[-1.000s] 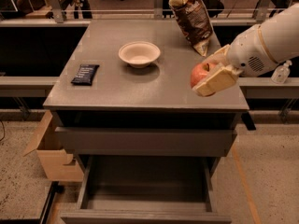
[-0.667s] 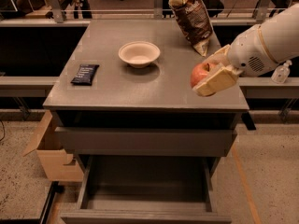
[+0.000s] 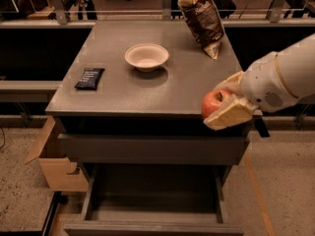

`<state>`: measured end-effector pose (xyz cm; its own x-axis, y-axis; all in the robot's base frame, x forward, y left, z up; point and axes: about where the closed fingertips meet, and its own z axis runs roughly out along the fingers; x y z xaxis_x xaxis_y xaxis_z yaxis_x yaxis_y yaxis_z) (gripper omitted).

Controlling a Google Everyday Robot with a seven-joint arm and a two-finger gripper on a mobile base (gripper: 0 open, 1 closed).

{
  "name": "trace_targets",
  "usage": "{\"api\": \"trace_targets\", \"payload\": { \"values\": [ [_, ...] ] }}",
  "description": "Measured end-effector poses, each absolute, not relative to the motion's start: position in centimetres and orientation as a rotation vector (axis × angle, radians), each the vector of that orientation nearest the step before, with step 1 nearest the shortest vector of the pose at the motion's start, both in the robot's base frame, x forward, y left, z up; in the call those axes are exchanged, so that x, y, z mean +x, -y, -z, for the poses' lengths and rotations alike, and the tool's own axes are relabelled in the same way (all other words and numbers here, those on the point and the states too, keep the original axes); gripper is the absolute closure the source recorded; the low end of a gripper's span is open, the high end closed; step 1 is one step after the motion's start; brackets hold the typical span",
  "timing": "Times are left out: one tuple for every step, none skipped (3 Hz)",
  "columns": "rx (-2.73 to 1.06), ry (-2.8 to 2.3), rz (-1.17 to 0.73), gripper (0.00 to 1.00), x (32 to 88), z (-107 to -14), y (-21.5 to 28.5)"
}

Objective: Place apple into middle drawer

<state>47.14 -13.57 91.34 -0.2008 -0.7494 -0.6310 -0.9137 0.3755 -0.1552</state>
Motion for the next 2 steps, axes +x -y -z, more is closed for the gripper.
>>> {"api": "trace_targets", "payload": {
  "values": [
    [-1.464, -2.048, -0.321, 1.0, 44.1, -88.1, 13.3],
    [-1.507, -2.135, -0.344, 1.0, 41.5, -80.6, 13.4]
  ]
}}
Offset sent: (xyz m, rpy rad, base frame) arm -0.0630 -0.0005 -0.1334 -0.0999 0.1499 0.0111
